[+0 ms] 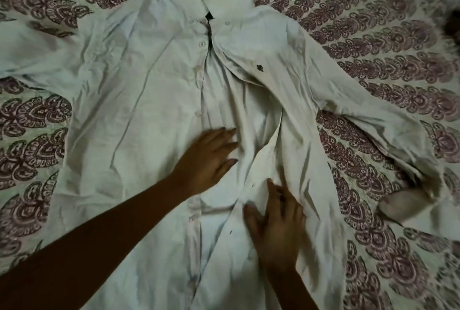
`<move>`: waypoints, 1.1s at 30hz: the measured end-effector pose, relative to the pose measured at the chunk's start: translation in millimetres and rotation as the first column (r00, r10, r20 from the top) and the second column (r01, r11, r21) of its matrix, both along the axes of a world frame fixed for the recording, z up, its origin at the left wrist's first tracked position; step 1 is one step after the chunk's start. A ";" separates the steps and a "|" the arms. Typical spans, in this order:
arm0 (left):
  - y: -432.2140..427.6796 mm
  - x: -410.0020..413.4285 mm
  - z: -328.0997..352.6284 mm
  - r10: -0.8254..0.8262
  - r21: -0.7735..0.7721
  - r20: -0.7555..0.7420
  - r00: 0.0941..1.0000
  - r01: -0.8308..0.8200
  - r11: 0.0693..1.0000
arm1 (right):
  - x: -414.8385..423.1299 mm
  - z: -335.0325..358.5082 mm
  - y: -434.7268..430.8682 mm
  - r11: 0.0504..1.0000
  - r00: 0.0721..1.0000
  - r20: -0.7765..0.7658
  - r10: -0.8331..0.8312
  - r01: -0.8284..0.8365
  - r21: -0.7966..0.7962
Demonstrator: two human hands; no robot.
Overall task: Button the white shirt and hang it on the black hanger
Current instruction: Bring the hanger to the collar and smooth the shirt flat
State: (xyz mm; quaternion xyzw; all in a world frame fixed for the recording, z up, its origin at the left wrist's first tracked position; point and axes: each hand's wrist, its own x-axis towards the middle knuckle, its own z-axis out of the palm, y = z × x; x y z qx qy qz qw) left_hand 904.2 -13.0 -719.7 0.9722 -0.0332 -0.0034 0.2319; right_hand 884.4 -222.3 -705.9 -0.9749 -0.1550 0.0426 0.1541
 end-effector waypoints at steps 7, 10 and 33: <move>-62.2 -43.0 12.0 0.153 -0.394 -0.060 0.986 -0.164 0.904 | -56.8 -13.4 -29.0 0.972 0.974 -0.020 0.226 -0.227 -0.066; -74.7 -54.1 18.3 0.290 -0.554 -0.257 0.922 -0.386 0.738 | -66.0 -18.5 -30.7 0.983 0.983 0.010 0.185 -0.185 0.015; -134.3 -224.5 55.6 0.794 -0.634 -0.076 0.604 -0.643 0.429 | -110.5 12.3 -167.2 0.920 0.947 -0.154 -0.282 0.312 0.237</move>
